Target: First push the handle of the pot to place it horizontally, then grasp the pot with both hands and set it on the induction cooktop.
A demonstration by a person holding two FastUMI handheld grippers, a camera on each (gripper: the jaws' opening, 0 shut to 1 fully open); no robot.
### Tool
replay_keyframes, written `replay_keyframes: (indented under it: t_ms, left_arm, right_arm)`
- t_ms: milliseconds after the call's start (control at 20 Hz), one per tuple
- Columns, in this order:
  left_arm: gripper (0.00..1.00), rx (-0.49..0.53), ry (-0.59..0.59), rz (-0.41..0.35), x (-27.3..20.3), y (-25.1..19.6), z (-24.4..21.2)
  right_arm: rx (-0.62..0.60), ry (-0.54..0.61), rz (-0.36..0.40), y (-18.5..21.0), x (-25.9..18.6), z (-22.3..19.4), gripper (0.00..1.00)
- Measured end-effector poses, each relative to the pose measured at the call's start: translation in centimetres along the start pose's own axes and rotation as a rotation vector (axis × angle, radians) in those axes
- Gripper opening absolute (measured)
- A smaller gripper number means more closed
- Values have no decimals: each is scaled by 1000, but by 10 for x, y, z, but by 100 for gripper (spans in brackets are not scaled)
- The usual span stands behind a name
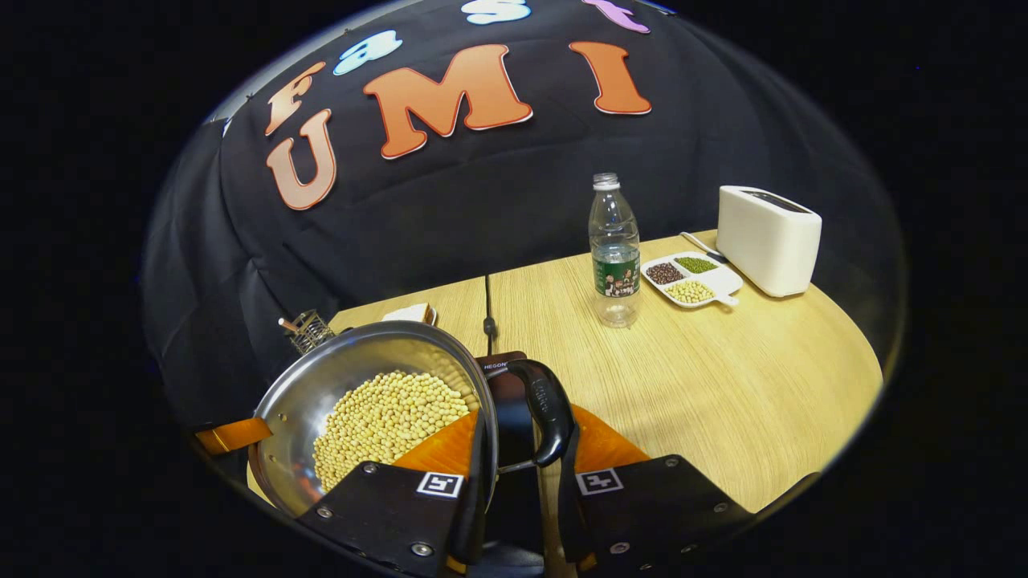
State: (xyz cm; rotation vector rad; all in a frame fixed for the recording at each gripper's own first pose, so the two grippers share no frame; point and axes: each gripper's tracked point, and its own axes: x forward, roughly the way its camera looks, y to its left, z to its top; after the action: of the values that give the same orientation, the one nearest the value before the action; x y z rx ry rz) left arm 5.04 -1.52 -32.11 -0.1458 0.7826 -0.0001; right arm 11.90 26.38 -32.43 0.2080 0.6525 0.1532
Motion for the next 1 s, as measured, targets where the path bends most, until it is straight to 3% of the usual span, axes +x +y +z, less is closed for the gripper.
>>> replay_keyframes:
  t_ms: [300,800,850,950,1000]
  left_arm:
    - [51,-1,0,-9,1,4,-3]
    - [46,3,15,-18,1,5,-10]
    - [51,5,13,-20,3,5,-9]
    - [48,7,13,-23,4,5,-11]
    - [52,12,11,-24,4,5,-11]
  right_arm:
    - [0,-1,-9,3,-3,-7,37]
    - [4,21,-18,-1,4,-17,37]
    - [6,23,-19,-2,4,-18,34]
    - [0,16,-23,-3,5,-19,41]
    - [-11,11,-26,-3,4,-19,44]
